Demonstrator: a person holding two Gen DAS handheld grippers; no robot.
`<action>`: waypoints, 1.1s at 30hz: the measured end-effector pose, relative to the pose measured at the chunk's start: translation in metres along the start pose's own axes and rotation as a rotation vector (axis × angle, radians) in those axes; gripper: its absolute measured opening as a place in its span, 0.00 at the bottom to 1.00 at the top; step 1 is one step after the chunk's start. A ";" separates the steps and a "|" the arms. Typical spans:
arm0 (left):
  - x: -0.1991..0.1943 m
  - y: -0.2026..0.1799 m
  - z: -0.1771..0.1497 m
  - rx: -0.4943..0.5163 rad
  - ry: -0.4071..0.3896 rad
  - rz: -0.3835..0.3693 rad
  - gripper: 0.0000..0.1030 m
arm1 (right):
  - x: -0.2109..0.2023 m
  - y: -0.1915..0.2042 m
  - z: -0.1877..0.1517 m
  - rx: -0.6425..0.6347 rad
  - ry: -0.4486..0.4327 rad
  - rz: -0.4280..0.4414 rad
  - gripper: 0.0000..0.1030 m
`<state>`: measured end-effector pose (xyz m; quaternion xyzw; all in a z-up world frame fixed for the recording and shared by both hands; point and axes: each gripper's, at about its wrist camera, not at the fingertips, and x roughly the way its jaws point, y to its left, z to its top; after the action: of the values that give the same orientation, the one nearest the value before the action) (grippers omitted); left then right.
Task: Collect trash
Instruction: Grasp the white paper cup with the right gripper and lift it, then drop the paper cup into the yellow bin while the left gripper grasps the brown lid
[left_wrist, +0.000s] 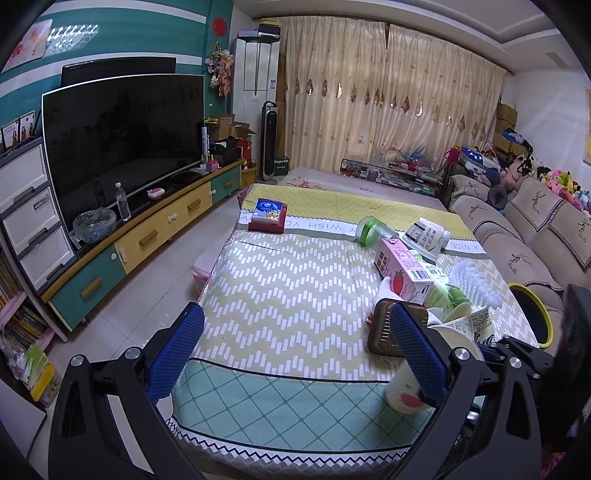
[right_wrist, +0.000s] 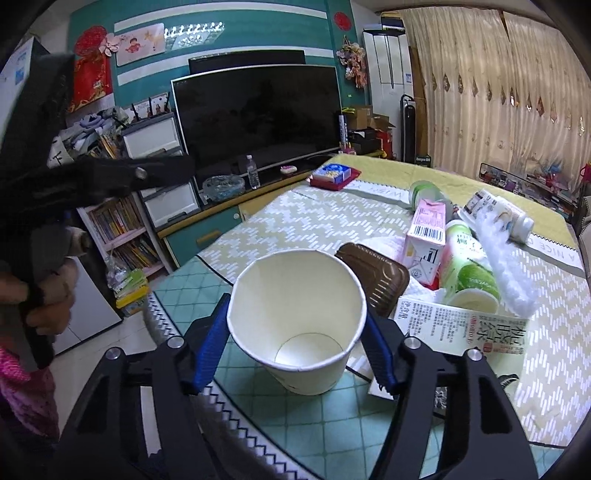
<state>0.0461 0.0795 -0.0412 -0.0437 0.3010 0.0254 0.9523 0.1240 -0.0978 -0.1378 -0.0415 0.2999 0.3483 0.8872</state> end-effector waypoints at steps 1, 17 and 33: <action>0.000 0.000 0.000 0.001 -0.002 -0.001 0.96 | -0.011 0.000 0.002 0.005 -0.016 0.009 0.61; 0.013 -0.044 -0.001 0.080 0.021 -0.069 0.96 | -0.168 -0.173 -0.028 0.356 -0.253 -0.613 0.63; 0.072 -0.103 -0.001 0.136 0.137 -0.152 0.96 | -0.143 -0.362 -0.107 0.718 -0.005 -0.895 0.71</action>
<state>0.1119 -0.0215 -0.0766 -0.0035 0.3623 -0.0704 0.9294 0.2204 -0.4862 -0.1941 0.1406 0.3504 -0.1847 0.9074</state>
